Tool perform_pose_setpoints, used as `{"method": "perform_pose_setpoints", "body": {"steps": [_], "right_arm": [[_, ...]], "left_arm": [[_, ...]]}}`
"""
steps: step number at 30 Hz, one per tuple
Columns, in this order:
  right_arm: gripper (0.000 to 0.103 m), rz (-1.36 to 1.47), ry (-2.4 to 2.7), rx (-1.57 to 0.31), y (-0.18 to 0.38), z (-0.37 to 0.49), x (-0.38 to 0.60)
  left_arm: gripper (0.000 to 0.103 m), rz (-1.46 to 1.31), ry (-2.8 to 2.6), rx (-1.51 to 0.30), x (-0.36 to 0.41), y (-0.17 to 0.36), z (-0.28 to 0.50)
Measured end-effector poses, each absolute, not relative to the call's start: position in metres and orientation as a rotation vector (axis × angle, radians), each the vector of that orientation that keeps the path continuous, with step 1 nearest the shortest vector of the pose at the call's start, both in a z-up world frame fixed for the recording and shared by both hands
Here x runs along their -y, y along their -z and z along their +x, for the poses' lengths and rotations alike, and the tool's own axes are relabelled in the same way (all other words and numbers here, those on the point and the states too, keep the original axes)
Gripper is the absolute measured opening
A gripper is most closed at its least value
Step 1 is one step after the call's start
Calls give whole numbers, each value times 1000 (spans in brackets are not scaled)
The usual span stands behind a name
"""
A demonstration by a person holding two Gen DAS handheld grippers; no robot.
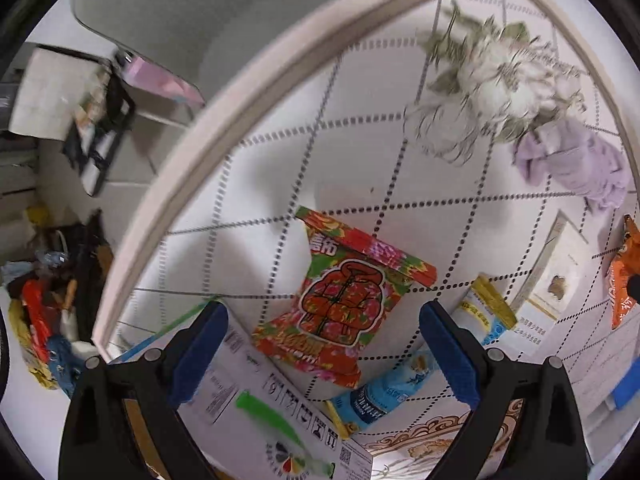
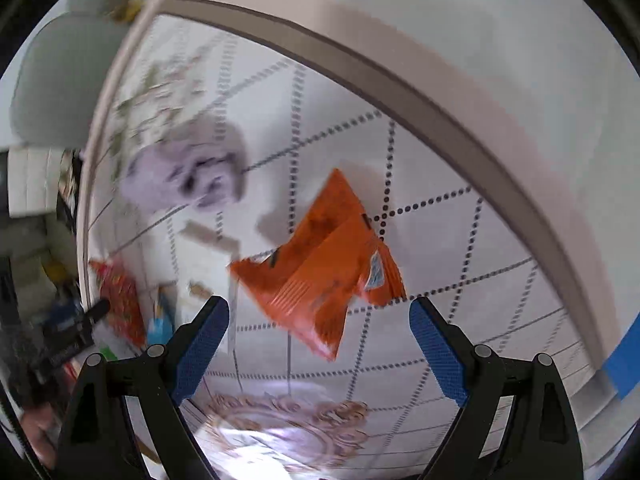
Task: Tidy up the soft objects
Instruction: 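Grasp the red candy bag with the left tool while the right tool grasps the orange bag, then carry the red and orange bags into the box and release both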
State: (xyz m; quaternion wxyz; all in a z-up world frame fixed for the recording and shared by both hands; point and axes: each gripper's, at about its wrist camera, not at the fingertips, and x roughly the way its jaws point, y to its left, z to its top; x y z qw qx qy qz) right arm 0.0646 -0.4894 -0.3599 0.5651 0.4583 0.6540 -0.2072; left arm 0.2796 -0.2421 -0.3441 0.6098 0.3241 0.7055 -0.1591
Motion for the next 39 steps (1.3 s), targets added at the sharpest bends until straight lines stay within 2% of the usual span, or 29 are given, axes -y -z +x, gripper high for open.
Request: {"method": "perform_pose_setpoints", "body": {"steps": [8,9,10,12,13,15,22,23,25,26,31,36,39], "right_arm": [[93,1199,494,-1534,385,63,480],[93,1210,489,-1532,387,63,479],[93,1222,486,-1527,387,63,478],[93,1236,480,-1516,387,63,479],[93,1235,481,-1508,384,63,478],[93,1249,484,-1488,383,64,480],[93,1294,538,-1455,386,66,485],[91,1300,534,-1458,389,69,484],[71,1289,537,-1478,394,73,490],[68,1285,535,-1487,396,75,490],[66,1220,561,-1479,392,76,486],[56,1175,551,-1476,387,80,480],[54,1152,543,-1455,381,78,481]], "left_arm": [[98,843,388,-1725,244,386,277],[93,848,393,-1725,247,389,275],[76,847,401,-1727,248,390,271],[65,820,409,-1725,252,387,265],[54,812,407,-1722,254,386,264],[51,773,420,-1736,258,382,259],[52,735,407,-1737,261,381,248],[52,725,407,-1741,260,381,247],[52,697,402,-1745,253,381,248],[52,684,400,-1747,248,382,251],[49,661,392,-1734,230,379,259],[48,642,378,-1721,219,368,253],[47,602,383,-1705,214,352,252]]}}
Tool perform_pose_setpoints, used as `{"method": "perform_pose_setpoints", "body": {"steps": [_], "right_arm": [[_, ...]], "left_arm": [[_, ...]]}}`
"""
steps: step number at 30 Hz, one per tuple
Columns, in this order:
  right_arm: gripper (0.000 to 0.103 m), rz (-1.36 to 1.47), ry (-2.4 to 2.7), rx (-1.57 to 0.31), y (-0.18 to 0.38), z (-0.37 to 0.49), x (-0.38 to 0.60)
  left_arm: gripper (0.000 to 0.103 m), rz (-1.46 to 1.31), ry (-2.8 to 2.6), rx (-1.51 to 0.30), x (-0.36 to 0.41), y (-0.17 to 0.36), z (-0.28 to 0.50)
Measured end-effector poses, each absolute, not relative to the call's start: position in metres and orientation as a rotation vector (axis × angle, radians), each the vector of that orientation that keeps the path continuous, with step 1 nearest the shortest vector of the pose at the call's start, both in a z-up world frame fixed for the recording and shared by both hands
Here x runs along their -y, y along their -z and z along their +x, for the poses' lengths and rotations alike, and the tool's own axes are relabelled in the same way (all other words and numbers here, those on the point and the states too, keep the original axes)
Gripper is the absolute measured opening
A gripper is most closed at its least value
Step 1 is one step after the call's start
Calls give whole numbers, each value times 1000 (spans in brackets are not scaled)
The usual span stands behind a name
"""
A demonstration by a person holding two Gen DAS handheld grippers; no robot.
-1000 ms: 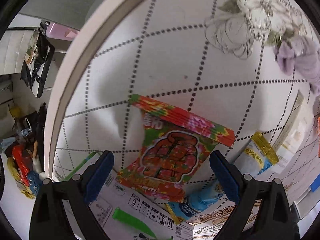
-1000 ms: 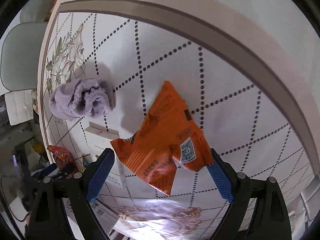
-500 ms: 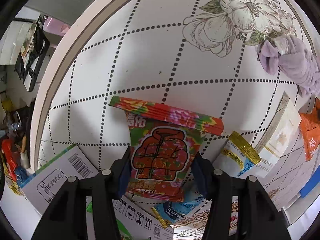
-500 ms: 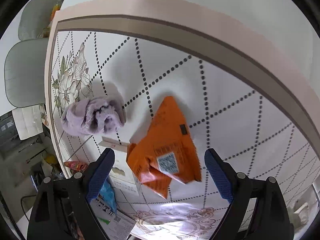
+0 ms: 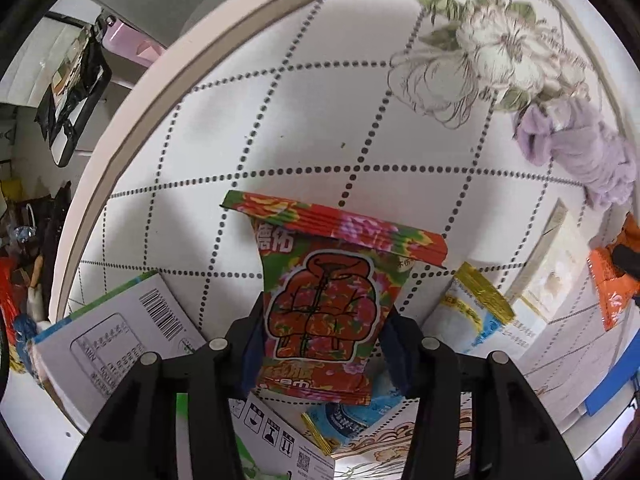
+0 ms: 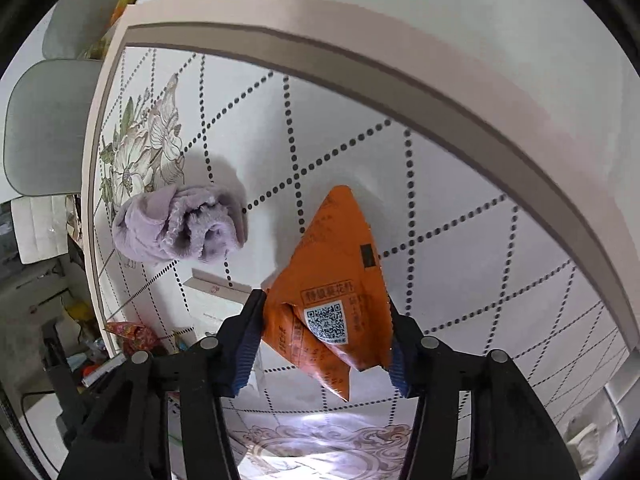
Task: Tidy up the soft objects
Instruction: 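Carry the red and orange bags into the box and release both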
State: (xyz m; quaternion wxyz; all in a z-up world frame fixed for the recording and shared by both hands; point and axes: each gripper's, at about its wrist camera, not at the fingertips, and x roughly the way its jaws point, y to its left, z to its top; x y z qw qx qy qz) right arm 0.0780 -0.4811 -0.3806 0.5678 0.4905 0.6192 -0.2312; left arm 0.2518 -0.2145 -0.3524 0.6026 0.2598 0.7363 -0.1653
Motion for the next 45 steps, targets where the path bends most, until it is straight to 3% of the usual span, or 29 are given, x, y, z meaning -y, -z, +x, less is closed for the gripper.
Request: {"method": "perform_pose_setpoints", "body": {"steps": [7,16,27,37,45], "right_arm": [[53,1098,458,-1412,343,67,476],[53,865,258,-1346,248,75,418],[53,677,-25,-1336,176,98,265],[53,449,-176,-1456,188,132,104],[53,299,-130,-1585,241,153,47]], "left_arm": [[47,435,435,-1651,202,304,247],[47,275,553,-1504,185,208,215],[47,3,482,-1387,42,120,179],[47,-100,228,-1451,-122,151,193],[47,-51,163,-1563,-156,228,229]]}}
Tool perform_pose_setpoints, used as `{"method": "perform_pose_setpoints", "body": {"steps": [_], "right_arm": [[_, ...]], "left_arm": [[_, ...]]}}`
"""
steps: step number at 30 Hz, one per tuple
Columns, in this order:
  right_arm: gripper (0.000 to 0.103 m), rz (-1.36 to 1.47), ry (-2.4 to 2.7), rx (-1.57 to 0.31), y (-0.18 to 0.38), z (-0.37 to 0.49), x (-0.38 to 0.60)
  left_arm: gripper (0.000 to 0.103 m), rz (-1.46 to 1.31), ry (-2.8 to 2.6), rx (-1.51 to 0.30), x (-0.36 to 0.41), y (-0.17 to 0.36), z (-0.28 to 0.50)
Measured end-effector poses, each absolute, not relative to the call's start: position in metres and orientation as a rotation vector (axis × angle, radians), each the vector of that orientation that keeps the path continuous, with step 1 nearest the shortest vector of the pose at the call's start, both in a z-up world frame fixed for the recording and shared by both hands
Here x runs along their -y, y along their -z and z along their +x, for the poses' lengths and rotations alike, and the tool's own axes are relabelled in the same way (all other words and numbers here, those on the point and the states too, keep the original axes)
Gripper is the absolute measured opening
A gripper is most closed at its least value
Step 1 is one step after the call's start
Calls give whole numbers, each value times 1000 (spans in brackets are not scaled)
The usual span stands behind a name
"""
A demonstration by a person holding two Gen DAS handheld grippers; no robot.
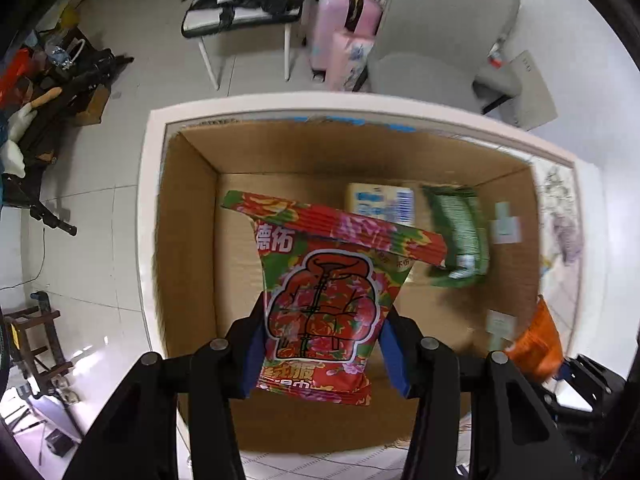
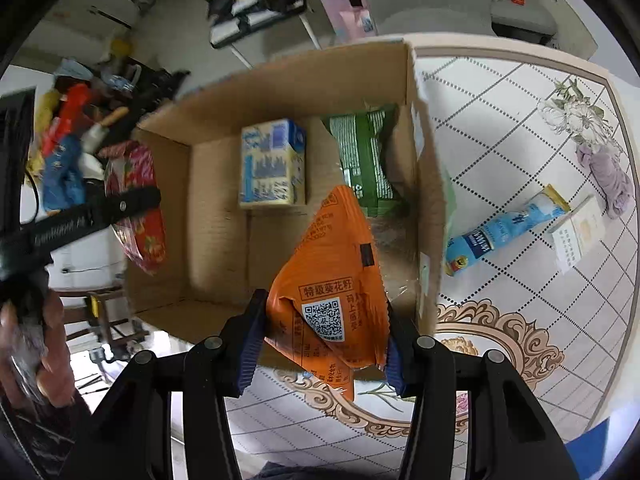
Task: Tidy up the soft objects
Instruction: 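Carry the red and orange bags into the box and release both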
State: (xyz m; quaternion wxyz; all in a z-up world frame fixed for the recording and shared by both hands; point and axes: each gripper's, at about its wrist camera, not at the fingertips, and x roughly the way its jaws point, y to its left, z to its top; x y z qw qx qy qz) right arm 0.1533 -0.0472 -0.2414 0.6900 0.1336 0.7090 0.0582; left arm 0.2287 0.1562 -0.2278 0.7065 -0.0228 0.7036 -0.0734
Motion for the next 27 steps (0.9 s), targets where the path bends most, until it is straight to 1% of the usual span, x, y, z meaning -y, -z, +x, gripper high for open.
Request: {"method": "perform_pose_setpoints", "body": {"steps": [4,7,9,11,13,14,15,17,18,19,21,22,24,25,27], "right_arm": [[53,263,-100,-1620,257,161,40],[54,252,-100,-1666,273,164,37],[58,252,-90,-1696,282,166,36],[59,239,-86,-1710,289,168,38],[70,229,-77,-1709,289,167,39],[83,224,-74,-1703,287,168,39],[89,218,-72,-1694,285,168,39],[89,189,-62,-1674,275,170,37],[89,163,-54,-1662,270,171,34],[89,152,-50,-1655,267,171,33],[91,123,-32,-1632,261,172,32],[92,103,-21,-1616,256,173,30],[94,77,-2,-1590,247,174,28],[94,62,4,-1578,243,173,26],[94,41,5,-1557,236,170,22]], "left_arm": [[47,-28,174,-1596,-154,252,246],[48,-15,184,-1608,-150,260,256],[48,-12,167,-1607,-150,262,262],[48,-11,146,-1607,-152,263,267],[48,-26,136,-1612,-156,264,270],[48,-31,129,-1605,-158,262,270],[50,-30,126,-1600,-161,262,273],[56,-26,121,-1585,-164,257,270],[63,-24,118,-1579,-164,255,268],[72,-28,119,-1571,-165,252,266],[78,-26,114,-1547,-168,244,259],[85,-30,111,-1533,-170,240,255],[95,-50,109,-1511,-173,231,245],[97,-60,107,-1499,-174,227,240],[97,-88,108,-1481,-178,216,226]]}}
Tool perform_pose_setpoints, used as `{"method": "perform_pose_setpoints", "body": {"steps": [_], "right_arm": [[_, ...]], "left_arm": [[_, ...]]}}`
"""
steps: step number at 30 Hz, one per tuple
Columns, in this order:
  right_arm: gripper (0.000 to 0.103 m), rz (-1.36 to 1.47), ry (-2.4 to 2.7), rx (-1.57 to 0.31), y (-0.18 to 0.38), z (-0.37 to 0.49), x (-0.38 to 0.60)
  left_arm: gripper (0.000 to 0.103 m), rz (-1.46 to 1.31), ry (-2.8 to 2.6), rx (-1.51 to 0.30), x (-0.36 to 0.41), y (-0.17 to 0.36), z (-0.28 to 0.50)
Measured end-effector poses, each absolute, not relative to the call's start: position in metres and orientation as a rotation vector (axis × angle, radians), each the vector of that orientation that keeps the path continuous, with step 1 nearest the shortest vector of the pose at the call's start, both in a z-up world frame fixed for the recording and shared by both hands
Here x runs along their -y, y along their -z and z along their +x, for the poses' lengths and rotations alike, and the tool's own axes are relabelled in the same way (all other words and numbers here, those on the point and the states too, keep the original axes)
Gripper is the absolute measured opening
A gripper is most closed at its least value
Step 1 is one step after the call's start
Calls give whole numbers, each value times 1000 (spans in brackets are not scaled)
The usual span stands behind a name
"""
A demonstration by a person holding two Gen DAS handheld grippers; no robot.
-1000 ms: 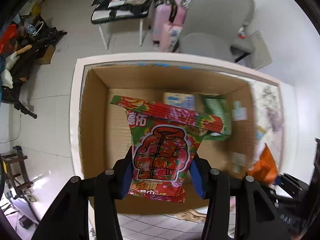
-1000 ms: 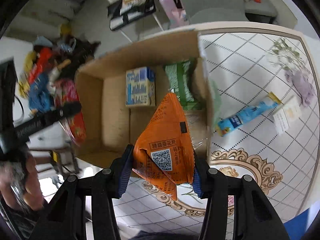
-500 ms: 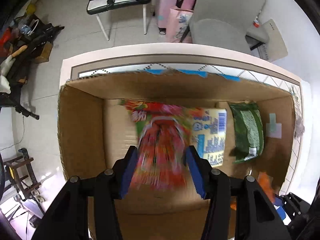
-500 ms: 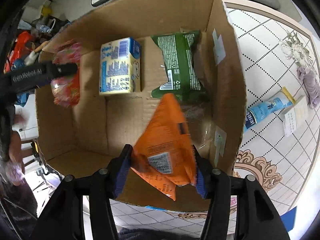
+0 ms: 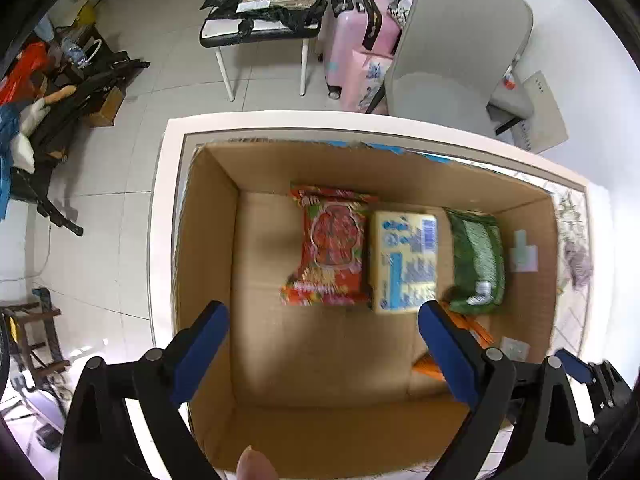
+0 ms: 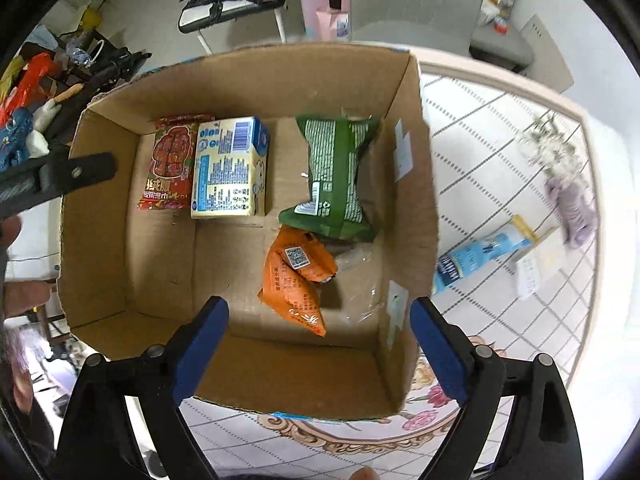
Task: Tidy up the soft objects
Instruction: 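Carry the red and orange bags into the box and release both, then grasp the blue tube bag with the left tool while the right tool grasps the lavender cloth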
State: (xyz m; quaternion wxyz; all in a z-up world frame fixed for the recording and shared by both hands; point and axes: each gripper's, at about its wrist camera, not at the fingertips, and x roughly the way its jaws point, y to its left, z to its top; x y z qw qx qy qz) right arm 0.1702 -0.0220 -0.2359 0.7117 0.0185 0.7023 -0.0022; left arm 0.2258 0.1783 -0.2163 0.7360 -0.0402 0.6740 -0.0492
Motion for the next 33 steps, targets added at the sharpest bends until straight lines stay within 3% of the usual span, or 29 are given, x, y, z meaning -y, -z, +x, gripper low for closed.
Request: {"method": "perform_pose_setpoints", "body": {"steps": [21,26,33], "right_arm": [[94,72,-162,-1362,161,108,44],[94,174,-152,-1326,139,103,105],[94,224,-6,-1333,133,106,244]], "left_arm": [[98,-30,9,-1240,-137,110,99],[98,4,56,-1188,-91,88,101],[98,166,273,-1183,40,91,128]]}}
